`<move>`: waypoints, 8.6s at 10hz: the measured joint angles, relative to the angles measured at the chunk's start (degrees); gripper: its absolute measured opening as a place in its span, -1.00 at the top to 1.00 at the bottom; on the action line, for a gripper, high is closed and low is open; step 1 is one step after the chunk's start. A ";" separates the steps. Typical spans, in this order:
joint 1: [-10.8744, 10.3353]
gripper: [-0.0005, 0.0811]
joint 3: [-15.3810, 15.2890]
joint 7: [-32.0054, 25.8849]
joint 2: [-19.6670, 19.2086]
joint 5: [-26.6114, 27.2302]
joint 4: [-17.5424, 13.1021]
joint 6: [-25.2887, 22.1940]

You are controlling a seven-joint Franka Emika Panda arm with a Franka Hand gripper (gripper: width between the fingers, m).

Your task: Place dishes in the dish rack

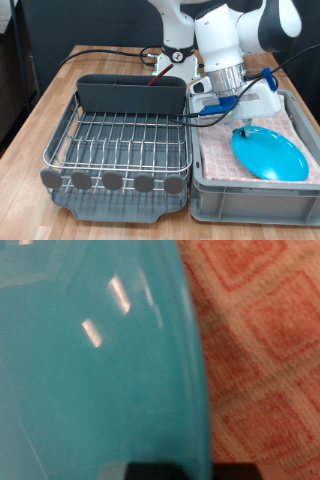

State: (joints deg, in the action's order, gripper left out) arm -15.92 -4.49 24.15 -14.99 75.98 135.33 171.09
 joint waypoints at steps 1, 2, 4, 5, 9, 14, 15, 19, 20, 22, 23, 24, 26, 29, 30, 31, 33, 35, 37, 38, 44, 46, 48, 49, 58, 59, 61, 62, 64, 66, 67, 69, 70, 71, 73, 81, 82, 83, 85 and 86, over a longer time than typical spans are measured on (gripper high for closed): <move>0.01 0.82 0.04 -0.07 0.09 0.09 0.00 0.00; -0.03 0.86 0.18 0.62 0.09 -0.71 0.04 0.00; -0.59 0.86 1.19 4.94 0.28 -5.40 0.43 -0.02; -1.24 0.86 2.23 8.72 0.74 -9.49 0.91 -0.02; -6.41 0.88 11.25 34.70 6.85 -36.62 4.79 -3.13; -6.29 0.92 15.68 52.44 14.50 -57.30 6.60 -13.31; -5.99 0.92 15.95 55.61 15.63 -60.89 6.58 -15.50; -4.03 0.92 16.26 68.16 20.99 -76.27 5.91 -25.18; -3.59 0.92 16.26 69.95 22.58 -79.13 5.32 -29.07; -2.81 0.92 16.26 71.26 25.21 -82.82 3.29 -37.26; -2.38 0.92 16.29 71.44 26.10 -84.13 2.07 -40.80; -2.08 0.92 16.41 71.44 26.67 -84.84 0.89 -43.37; -1.99 0.92 16.64 71.25 27.17 -85.09 0.09 -43.83; -1.99 0.92 16.87 70.53 26.98 -85.06 0.10 -45.14; -1.91 0.92 17.47 69.10 27.02 -85.09 0.13 -46.37; -1.47 0.92 18.28 66.83 27.26 -85.74 0.26 -47.75; 0.13 0.92 20.37 60.69 28.59 -89.55 1.32 -48.50; 2.01 0.92 22.42 53.83 29.82 -94.75 1.92 -48.99; 4.07 0.92 24.55 47.41 30.40 -100.12 1.86 -48.97; 5.19 0.92 25.60 44.76 30.60 -103.19 1.80 -47.98; 6.71 0.92 28.96 33.55 30.27 -108.22 0.40 -45.06; 6.68 0.92 28.98 31.43 29.01 -108.74 -1.32 -44.32; 6.60 0.92 29.03 28.52 26.60 -108.74 -3.90 -43.69; 6.57 0.92 29.05 26.87 25.18 -108.73 -5.28 -43.59; 6.63 0.92 29.55 19.18 20.33 -113.44 -7.27 -35.08; 6.63 0.92 29.76 16.95 20.33 -113.59 -7.27 -33.74; 6.63 0.92 30.09 12.98 20.33 -113.24 -7.33 -32.76; 6.63 0.92 30.11 12.15 20.33 -113.20 -7.41 -32.77; 6.63 0.92 30.11 12.40 20.29 -112.57 -7.29 -32.85; 6.63 0.92 30.13 13.36 19.80 -109.90 -6.70 -32.62; 6.63 0.92 30.13 14.77 19.45 -109.78 -6.31 -32.60; 6.62 0.92 30.03 18.03 19.14 -110.63 -5.35 -32.69; 6.61 0.92 29.99 19.13 19.08 -111.22 -4.94 -32.68; 6.60 0.92 29.99 19.77 19.02 -111.57 -4.43 -32.40; 6.63 0.92 30.07 20.80 18.37 -111.70 -3.45 -30.32; 6.71 0.92 30.26 28.35 14.10 -117.50 -2.58 -26.08; 6.71 0.92 30.25 28.64 13.66 -117.64 -2.57 -25.69; 6.69 0.92 30.25 28.95 13.31 -117.72 -2.55 -25.42; 6.65 0.92 30.24 29.23 12.71 -117.74 -2.46 -24.86; 6.62 0.92 30.22 29.42 12.41 -117.77 -2.39 -24.60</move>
State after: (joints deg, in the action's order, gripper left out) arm -9.30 25.74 53.57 -2.58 -41.79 132.95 146.49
